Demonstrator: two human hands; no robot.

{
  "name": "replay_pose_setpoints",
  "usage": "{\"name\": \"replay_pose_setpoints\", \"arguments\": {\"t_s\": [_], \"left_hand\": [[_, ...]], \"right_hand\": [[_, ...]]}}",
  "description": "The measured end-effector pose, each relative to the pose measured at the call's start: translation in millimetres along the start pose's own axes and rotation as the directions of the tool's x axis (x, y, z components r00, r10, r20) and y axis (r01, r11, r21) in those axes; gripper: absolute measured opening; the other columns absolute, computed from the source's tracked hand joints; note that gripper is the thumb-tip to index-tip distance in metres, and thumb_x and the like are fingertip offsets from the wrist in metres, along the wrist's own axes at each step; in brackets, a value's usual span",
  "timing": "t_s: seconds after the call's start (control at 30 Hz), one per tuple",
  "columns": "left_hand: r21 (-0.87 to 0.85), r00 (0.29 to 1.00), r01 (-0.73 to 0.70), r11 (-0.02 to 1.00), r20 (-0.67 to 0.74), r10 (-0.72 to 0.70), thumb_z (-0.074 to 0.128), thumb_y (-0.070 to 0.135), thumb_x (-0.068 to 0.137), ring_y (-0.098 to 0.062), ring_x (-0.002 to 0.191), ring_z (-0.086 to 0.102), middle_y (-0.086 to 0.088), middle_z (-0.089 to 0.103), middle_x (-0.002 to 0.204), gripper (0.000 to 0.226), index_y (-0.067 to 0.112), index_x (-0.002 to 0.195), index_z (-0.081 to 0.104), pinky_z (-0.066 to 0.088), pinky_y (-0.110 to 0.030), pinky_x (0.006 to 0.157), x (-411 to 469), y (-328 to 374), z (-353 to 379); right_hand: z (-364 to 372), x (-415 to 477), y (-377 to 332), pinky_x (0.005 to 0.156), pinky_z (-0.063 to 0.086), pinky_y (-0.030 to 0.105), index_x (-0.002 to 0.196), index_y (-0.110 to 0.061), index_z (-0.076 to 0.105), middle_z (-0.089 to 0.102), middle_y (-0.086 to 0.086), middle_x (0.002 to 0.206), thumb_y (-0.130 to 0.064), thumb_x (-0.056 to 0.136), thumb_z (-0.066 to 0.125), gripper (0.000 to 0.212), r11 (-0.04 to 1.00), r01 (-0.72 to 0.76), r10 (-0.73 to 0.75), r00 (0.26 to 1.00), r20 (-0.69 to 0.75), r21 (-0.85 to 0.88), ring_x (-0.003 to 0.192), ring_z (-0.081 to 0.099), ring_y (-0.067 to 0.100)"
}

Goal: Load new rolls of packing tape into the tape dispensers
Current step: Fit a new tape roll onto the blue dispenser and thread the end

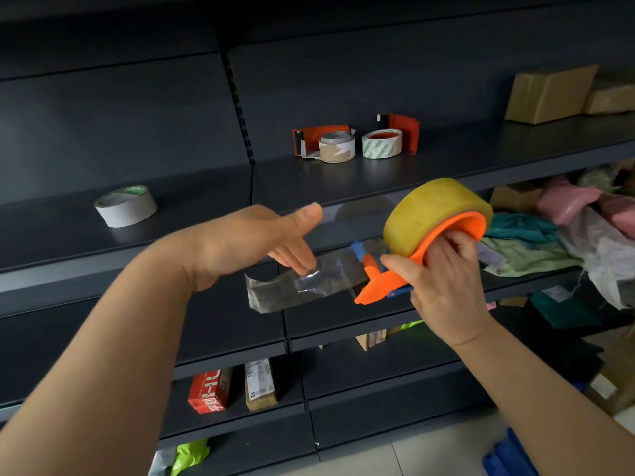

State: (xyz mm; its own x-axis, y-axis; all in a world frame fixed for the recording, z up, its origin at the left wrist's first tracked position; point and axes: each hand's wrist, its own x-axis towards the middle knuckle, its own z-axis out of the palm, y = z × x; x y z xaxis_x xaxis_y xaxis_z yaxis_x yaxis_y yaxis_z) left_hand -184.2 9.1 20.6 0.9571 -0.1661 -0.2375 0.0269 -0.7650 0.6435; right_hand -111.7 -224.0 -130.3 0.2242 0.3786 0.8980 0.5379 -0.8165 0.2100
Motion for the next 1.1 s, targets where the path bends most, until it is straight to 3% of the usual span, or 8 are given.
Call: {"name": "replay_pose_setpoints", "arguments": {"t_s": [0.1,0.2,0.3,0.47,0.6,0.73,0.87,1.1], "left_hand": [[0.024,0.998,-0.007,1.0,-0.059,0.009,0.043,0.072,0.074,-0.005,0.092,0.068,0.007,0.076,0.088,0.064,0.019,0.089,0.076,0.045,-0.024,0.088,9.2,2.5,13.7],[-0.073,0.985,-0.039,0.997,-0.173,0.026,0.059,0.046,0.09,-0.006,0.077,0.067,0.004,0.074,0.077,0.035,0.016,0.08,0.073,0.051,-0.021,0.076,21.2,3.7,36.4],[-0.116,0.97,-0.07,0.991,-0.242,0.04,0.065,0.03,0.091,-0.003,0.063,0.065,0.005,0.07,0.064,0.022,0.014,0.076,0.072,0.055,-0.021,0.07,27.2,-1.7,46.8],[-0.121,0.97,-0.069,0.99,-0.241,0.038,0.067,0.029,0.089,-0.004,0.054,0.057,0.004,0.063,0.058,0.025,0.01,0.074,0.071,0.049,-0.011,0.057,25.8,-0.6,51.6],[-0.171,0.989,-0.029,0.985,-0.151,0.003,0.068,0.027,0.088,-0.016,0.064,0.058,-0.013,0.064,0.067,0.034,0.008,0.06,0.06,0.051,-0.028,0.072,24.7,2.8,54.0],[-0.182,0.995,0.017,0.983,-0.093,-0.034,0.065,0.028,0.089,-0.014,0.058,0.053,-0.004,0.057,0.06,0.032,0.01,0.064,0.06,0.048,-0.029,0.072,24.6,1.0,56.2],[-0.149,0.997,0.038,0.988,-0.06,-0.047,0.067,0.027,0.088,-0.009,0.05,0.051,0.006,0.053,0.048,0.042,0.018,0.049,0.053,0.047,-0.026,0.063,20.7,0.9,55.5],[-0.114,0.996,0.074,0.991,-0.043,-0.079,0.067,0.018,0.085,-0.013,0.052,0.051,0.004,0.051,0.045,0.043,0.02,0.044,0.055,0.048,-0.029,0.066,15.2,1.0,49.5]], "right_hand": [[2.9,1.6,-4.3,0.087,0.037,0.045,0.121,-0.027,0.046,0.059,0.013,0.074,-0.005,0.101,0.034,0.032,1.0,0.018,-0.018,1.0,-0.008,0.005,0.072,0.064,0.034],[4.0,4.5,-10.5,0.086,0.037,0.045,0.121,-0.027,0.046,0.058,0.012,0.074,-0.006,0.102,0.032,0.032,1.0,0.007,-0.006,1.0,-0.013,0.02,0.072,0.064,0.034],[4.5,5.1,-12.6,0.086,0.037,0.045,0.122,-0.026,0.045,0.059,0.013,0.076,-0.007,0.101,0.029,0.032,0.998,-0.035,0.035,0.999,0.002,0.042,0.072,0.063,0.035],[3.0,0.7,-14.2,0.087,0.039,0.048,0.128,-0.023,0.042,0.062,0.014,0.081,-0.006,0.1,0.025,0.037,0.996,-0.072,0.071,0.997,0.02,0.045,0.079,0.064,0.037],[2.2,-0.3,-17.4,0.088,0.041,0.049,0.13,-0.023,0.041,0.064,0.014,0.082,-0.005,0.101,0.027,0.037,0.996,-0.083,0.083,0.997,0.005,0.018,0.08,0.066,0.036],[0.6,-2.2,-18.0,0.088,0.042,0.049,0.133,-0.023,0.04,0.063,0.012,0.08,-0.004,0.102,0.029,0.038,0.997,-0.072,0.072,0.997,-0.004,0.004,0.078,0.066,0.034],[0.7,-6.5,-21.6,0.091,0.04,0.049,0.135,-0.023,0.038,0.063,0.011,0.082,-0.004,0.102,0.029,0.039,0.998,-0.061,0.061,0.998,0.001,0.0,0.082,0.065,0.032],[-1.4,-5.1,-26.0,0.094,0.037,0.047,0.139,-0.026,0.034,0.064,0.012,0.085,-0.003,0.099,0.029,0.047,0.997,-0.066,0.067,0.997,-0.028,0.036,0.091,0.054,0.028]]}}
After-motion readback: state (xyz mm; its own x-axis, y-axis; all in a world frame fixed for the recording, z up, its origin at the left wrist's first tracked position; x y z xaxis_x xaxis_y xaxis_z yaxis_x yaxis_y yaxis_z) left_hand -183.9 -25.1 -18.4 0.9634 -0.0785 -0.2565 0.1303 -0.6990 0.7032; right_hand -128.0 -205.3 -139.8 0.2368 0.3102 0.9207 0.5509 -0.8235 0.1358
